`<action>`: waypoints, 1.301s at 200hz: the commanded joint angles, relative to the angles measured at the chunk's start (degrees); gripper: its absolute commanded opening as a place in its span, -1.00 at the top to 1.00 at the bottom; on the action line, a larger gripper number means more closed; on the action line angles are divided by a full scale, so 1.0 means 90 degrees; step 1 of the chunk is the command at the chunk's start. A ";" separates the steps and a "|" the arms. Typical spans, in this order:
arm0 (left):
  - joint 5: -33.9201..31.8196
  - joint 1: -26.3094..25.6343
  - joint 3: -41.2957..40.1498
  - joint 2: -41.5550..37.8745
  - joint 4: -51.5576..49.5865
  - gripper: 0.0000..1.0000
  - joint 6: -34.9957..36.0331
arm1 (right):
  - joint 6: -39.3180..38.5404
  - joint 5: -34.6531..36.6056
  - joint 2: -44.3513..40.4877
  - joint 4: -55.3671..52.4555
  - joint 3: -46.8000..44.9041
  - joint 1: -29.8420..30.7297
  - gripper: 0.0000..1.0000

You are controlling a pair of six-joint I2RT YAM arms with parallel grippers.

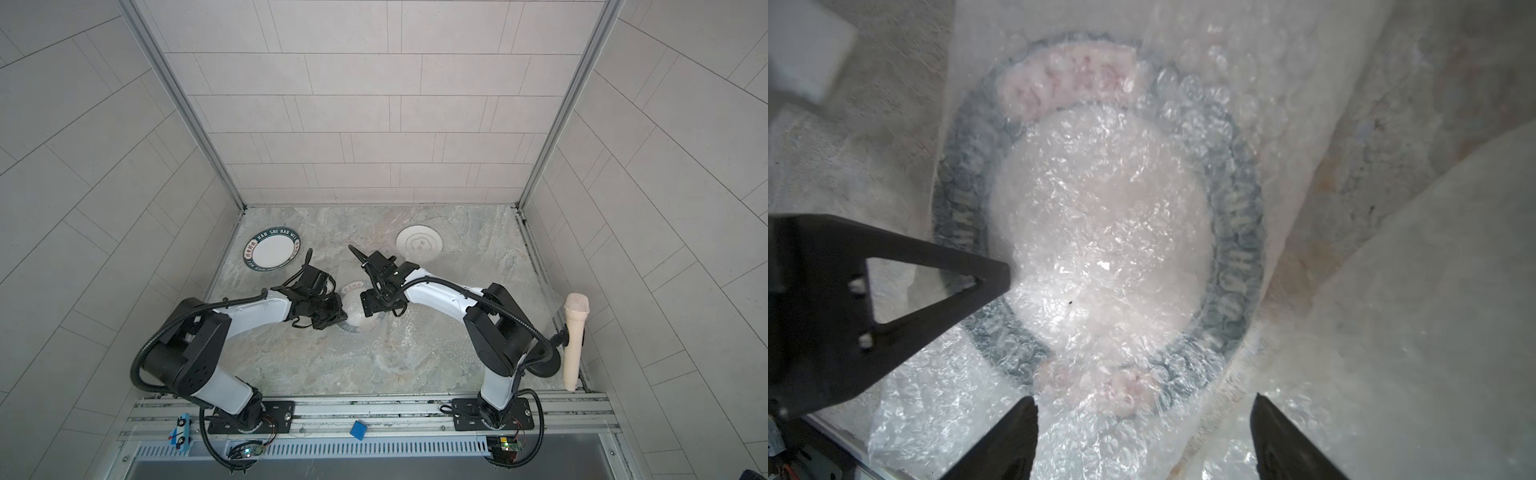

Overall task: Unpack dinner plates from bubble wrap
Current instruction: Unwrap the bubble wrap at the center of the board.

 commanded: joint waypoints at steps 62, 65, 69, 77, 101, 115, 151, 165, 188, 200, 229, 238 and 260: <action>-0.0142 0.0074 -0.0695 -0.0044 0.0823 0.98 -0.0500 | 0.0189 0.0614 0.0763 -0.0194 0.0409 0.0427 -0.39; -0.0158 0.0075 -0.0690 -0.0078 0.0794 0.98 -0.0483 | 0.0187 0.0655 0.0779 -0.0220 0.0432 0.0434 -0.37; -0.0173 0.0076 -0.0685 -0.0108 0.0745 0.98 -0.0462 | 0.0186 0.0706 0.0815 -0.0241 0.0460 0.0437 -0.34; -0.0202 0.0086 -0.0657 -0.0150 0.0660 0.98 -0.0414 | 0.0186 0.0770 0.0871 -0.0284 0.0496 0.0457 -0.29; -0.0195 0.0087 -0.0561 -0.0177 0.0508 0.98 -0.0334 | 0.0201 0.0862 0.1012 -0.0324 0.0556 0.0478 -0.01; -0.0204 0.0083 -0.0534 -0.0193 0.0467 0.98 -0.0309 | 0.0206 0.0909 0.1068 -0.0331 0.0557 0.0479 0.07; -0.0177 0.0079 -0.0479 -0.0049 0.0442 0.98 -0.0241 | 0.0191 0.0943 0.1225 -0.0353 0.0567 0.0484 0.36; -0.0174 0.0082 -0.0480 -0.0016 0.0466 0.98 -0.0251 | 0.0204 0.0942 0.1240 -0.0342 0.0567 0.0488 0.47; -0.0206 0.0096 -0.0452 0.0035 0.0422 0.98 -0.0222 | 0.0206 0.0942 0.1235 -0.0344 0.0567 0.0483 0.67; -0.0204 0.0091 -0.0457 0.0075 0.0427 0.98 -0.0207 | 0.0205 0.0927 0.1213 -0.0341 0.0567 0.0482 0.80; -0.0343 0.0100 -0.0480 0.0152 0.0270 0.98 -0.0073 | 0.0220 0.0798 0.1018 -0.0351 0.0587 0.0473 1.00; -0.0413 0.0098 -0.0490 0.0167 0.0207 0.98 -0.0020 | 0.0217 0.0767 0.0914 -0.0349 0.0596 0.0468 1.00; -0.0530 0.0102 -0.0500 0.0187 0.0089 0.99 0.0049 | 0.0208 0.0685 0.0717 -0.0428 0.0666 0.0445 1.00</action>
